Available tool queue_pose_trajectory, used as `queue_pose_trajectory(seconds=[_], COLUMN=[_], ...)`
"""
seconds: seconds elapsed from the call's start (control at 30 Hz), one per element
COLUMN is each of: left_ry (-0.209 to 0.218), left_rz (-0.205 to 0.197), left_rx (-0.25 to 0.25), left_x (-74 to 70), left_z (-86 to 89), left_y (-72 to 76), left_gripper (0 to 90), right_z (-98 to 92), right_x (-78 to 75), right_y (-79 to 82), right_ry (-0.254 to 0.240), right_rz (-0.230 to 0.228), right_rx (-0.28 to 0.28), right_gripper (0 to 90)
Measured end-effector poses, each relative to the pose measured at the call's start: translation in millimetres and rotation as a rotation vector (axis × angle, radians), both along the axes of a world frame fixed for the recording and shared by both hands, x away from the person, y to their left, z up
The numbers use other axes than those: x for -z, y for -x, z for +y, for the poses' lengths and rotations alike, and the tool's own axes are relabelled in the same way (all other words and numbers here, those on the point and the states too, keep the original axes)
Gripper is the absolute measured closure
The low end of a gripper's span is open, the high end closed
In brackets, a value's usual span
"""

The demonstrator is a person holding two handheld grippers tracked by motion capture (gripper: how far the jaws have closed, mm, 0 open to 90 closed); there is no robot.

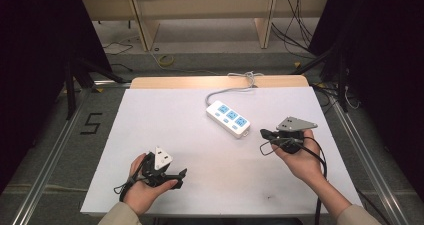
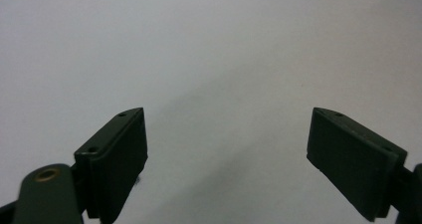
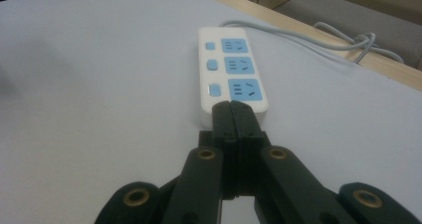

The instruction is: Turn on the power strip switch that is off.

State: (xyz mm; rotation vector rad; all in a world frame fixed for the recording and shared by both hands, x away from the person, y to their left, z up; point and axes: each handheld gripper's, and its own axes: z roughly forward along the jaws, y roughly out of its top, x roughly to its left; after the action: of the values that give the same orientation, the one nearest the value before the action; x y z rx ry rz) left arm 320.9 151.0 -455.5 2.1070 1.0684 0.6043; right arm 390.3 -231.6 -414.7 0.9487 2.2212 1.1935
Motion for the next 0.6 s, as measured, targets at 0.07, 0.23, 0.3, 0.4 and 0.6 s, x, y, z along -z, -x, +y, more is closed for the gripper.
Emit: queue_pose_trajectory(seconds=[0.07,0.23,0.3,0.4,0.6], left_ry=[0.0,0.0,-0.001,-0.001,0.004], left_rz=[0.0,0.0,0.001,0.001,0.0], left_rx=[0.0,0.001,0.002,0.003,0.001], left_x=[-0.1,0.0,0.0,0.0,0.3], left_z=[0.0,-0.2,-0.1,-0.2,-0.9], left_y=[0.0,0.0,-0.1,-0.1,0.0], left_gripper=[15.7,15.7,15.7,15.7,15.7], right_z=[1.4,5.5,6.6,9.1,12.9], right_x=[0.2,-0.4,-0.1,0.7,2.8], right_y=[-3.0,-10.1,-11.4,-15.0,-21.9], right_ry=[-0.002,-0.005,-0.005,-0.002,0.0], right_rz=[0.004,0.005,0.004,0.008,0.017], right_rx=[0.003,0.01,0.009,0.011,0.017], right_gripper=[90.0,90.0,90.0,90.0,90.0])
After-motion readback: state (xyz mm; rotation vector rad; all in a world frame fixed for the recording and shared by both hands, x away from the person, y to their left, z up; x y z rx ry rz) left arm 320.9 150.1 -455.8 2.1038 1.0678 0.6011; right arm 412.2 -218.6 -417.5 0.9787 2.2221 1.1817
